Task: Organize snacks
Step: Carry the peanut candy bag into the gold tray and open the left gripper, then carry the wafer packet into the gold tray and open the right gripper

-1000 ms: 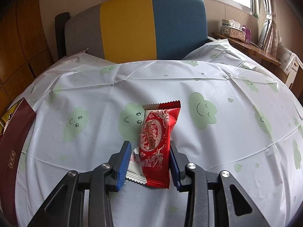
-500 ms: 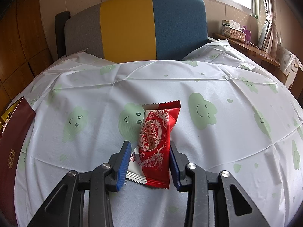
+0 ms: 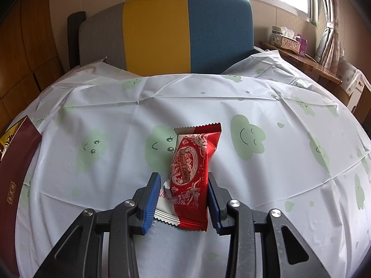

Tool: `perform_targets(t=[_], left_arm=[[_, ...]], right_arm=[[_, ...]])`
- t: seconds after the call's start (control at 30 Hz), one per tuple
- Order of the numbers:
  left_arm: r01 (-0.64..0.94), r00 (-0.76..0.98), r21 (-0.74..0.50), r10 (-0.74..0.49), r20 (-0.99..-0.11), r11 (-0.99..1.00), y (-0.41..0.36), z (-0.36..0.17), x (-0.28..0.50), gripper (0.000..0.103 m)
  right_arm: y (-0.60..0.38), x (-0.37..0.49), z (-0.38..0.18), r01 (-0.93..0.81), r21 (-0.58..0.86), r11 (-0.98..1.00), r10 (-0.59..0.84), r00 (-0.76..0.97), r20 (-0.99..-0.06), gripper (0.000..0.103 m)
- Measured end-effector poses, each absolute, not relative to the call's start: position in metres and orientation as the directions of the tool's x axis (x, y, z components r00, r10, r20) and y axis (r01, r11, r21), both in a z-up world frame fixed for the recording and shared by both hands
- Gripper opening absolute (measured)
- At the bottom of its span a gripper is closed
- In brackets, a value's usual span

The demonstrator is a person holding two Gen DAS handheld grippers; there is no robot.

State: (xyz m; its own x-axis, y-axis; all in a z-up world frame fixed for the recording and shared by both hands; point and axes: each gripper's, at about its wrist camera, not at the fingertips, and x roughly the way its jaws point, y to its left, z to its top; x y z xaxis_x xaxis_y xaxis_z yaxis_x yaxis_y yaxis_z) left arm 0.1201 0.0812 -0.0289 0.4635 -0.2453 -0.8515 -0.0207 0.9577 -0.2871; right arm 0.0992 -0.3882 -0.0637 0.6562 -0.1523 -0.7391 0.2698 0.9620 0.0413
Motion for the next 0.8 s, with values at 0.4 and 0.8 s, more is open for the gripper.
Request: perform_targets(t=[0.4,0.8], left_arm=[[-0.089,0.57,-0.227,-0.138,-0.81,0.97,0.09,-0.015,0.104,0.067],[0.029,0.633,-0.091,-0.089,-0.769,0.995,0.051,-0.004,0.087,0.072]], right_arm=[[-0.387,0.096,-0.062,0.293,0.025,0.956,-0.184,0.661,-0.727,0.038],[-0.383,0.084,-0.046,0.218,0.086,0.972,-0.106,0.737,-0.668,0.023]])
